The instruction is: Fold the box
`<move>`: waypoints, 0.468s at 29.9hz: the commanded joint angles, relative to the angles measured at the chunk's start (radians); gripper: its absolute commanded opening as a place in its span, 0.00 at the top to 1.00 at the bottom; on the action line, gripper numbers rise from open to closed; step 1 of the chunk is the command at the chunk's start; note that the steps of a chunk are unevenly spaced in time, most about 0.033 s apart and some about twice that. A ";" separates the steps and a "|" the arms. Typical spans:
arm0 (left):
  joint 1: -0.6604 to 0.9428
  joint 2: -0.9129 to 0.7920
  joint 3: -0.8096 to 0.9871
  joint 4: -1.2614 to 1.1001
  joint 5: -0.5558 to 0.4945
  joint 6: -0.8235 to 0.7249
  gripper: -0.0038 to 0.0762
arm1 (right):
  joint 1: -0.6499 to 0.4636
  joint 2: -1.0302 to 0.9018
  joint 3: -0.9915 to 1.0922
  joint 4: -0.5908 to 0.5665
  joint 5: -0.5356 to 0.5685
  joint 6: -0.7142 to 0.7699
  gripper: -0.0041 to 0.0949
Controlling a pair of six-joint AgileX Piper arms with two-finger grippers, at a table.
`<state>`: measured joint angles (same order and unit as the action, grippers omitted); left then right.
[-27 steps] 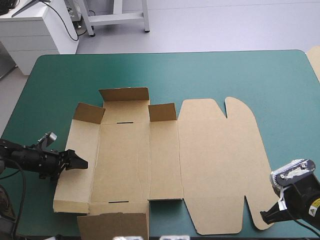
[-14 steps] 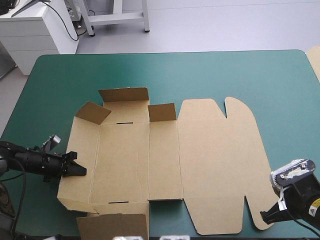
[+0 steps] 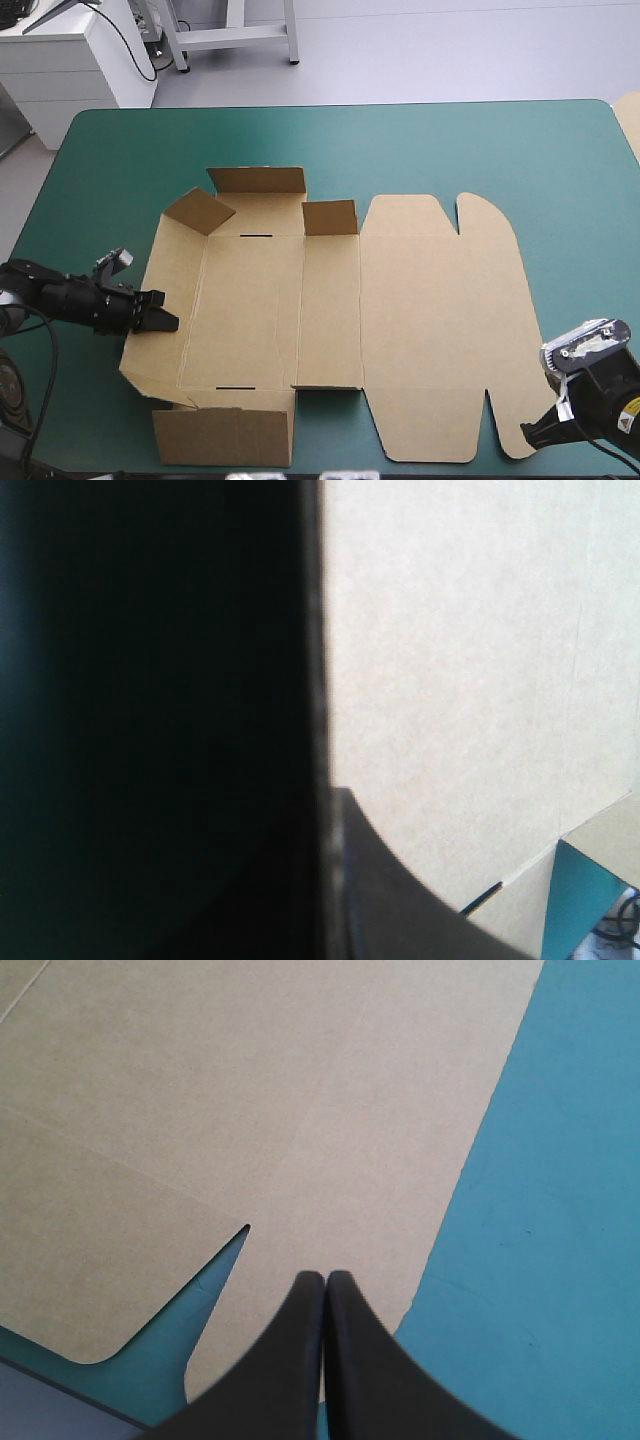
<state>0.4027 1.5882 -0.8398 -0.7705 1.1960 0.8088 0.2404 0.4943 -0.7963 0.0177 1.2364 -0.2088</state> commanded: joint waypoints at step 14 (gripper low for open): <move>-0.446 -0.029 -0.764 0.212 0.090 -0.156 0.96 | -0.007 0.005 -0.027 -0.006 -0.146 0.020 0.97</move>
<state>0.0160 1.6015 -1.4622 -0.5718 1.2280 0.6589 0.2404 0.4943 -0.7963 0.0177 1.1583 -0.1970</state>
